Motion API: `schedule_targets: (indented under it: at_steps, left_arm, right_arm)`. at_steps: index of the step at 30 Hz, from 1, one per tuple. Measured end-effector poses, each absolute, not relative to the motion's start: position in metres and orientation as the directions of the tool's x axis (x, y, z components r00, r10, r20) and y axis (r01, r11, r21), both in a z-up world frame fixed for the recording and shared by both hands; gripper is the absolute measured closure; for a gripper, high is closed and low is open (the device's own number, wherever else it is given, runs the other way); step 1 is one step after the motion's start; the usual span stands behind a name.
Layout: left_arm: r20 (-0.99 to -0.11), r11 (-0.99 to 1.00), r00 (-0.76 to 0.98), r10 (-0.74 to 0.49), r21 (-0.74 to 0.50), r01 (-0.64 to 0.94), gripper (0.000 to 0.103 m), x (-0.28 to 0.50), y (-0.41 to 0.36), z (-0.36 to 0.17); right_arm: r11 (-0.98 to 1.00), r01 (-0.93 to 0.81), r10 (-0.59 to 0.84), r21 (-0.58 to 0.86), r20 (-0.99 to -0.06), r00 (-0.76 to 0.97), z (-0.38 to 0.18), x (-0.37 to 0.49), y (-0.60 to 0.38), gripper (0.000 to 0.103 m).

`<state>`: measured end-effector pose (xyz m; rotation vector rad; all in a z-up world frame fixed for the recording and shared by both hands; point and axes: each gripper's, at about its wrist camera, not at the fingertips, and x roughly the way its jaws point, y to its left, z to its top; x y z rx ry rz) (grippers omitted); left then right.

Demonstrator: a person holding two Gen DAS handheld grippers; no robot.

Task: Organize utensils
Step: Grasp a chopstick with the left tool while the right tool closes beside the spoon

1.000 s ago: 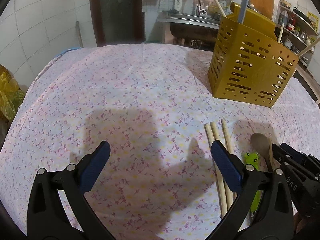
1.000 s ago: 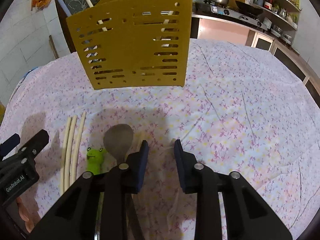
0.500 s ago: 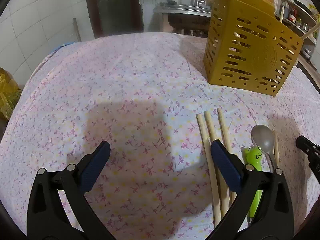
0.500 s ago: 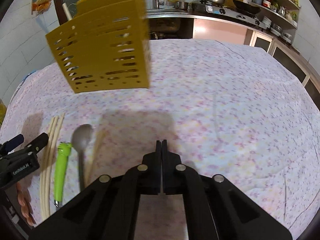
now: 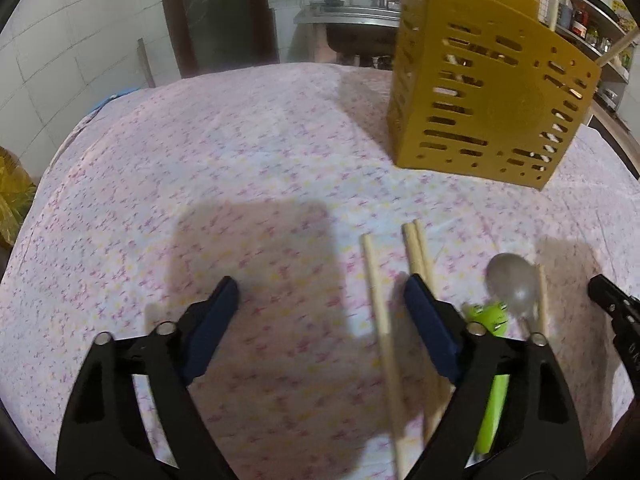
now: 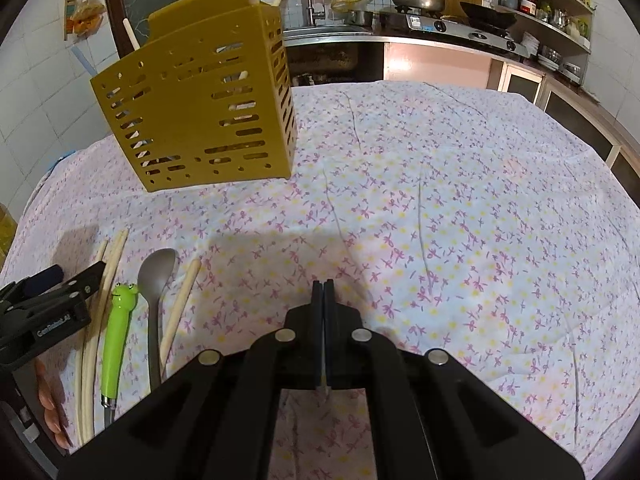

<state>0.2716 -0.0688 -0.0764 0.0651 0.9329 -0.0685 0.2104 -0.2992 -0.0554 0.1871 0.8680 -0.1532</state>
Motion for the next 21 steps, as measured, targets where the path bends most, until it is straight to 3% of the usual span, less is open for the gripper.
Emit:
schedule_targets:
  at_steps: [7, 9, 11, 21]
  left_arm:
    - [-0.816, 0.989, 0.571, -0.089, -0.003, 0.15, 0.071, 0.281, -0.088, -0.07]
    - [-0.816, 0.987, 0.567, -0.109, -0.02, 0.16, 0.089, 0.282, -0.09, -0.069]
    - [-0.813, 0.986, 0.568, -0.126, -0.039, 0.162, 0.097, 0.281, -0.089, -0.069]
    - [-0.739, 0.977, 0.642, -0.202, -0.112, 0.179, 0.098, 0.252, -0.077, -0.033]
  right_arm:
    - [0.97, 0.213, -0.05, 0.115, -0.767, 0.639, -0.055, 0.213, -0.3, 0.102]
    - [0.968, 0.217, -0.047, 0.124, -0.762, 0.646, -0.053, 0.213, -0.301, 0.103]
    - [0.967, 0.219, -0.05, 0.127, -0.752, 0.657, -0.05, 0.211, -0.301, 0.103]
    - [0.957, 0.189, 0.003, 0.219, -0.661, 0.751, -0.01, 0.186, -0.307, 0.103]
